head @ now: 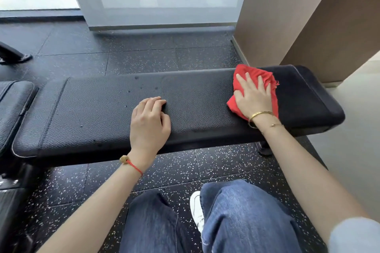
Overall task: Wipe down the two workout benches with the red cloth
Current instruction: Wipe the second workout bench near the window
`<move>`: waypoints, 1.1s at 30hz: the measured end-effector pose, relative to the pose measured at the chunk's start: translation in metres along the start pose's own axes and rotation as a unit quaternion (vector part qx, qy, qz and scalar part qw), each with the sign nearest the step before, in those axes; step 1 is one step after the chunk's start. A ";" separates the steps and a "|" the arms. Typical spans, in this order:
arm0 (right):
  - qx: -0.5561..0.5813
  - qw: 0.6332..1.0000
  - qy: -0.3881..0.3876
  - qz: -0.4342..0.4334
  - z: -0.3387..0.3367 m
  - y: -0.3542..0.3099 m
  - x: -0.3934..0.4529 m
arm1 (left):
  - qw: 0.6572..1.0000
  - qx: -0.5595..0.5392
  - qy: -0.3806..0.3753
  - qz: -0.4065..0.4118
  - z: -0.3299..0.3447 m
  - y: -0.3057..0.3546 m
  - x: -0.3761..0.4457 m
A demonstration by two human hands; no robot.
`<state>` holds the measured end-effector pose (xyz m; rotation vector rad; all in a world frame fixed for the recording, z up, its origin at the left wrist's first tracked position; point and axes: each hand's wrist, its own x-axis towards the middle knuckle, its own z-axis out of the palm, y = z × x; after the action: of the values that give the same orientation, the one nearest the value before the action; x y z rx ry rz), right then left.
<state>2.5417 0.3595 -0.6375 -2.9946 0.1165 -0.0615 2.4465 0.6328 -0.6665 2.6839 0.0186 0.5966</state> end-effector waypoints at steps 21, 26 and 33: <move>0.021 0.990 0.017 0.138 -0.010 0.081 0.017 | 1.000 0.006 0.002 0.003 0.000 0.004 0.000; 0.029 0.999 -0.014 -0.016 -0.004 0.012 0.021 | 1.000 0.011 0.008 0.008 0.001 0.003 -0.001; 0.028 0.992 0.019 -0.124 0.006 0.023 -0.046 | 1.000 0.005 -0.001 0.013 0.000 0.000 0.000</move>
<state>2.4944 0.3411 -0.6484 -2.9349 -0.2490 -0.1452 2.4460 0.6326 -0.6663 2.6991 -0.0129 0.6024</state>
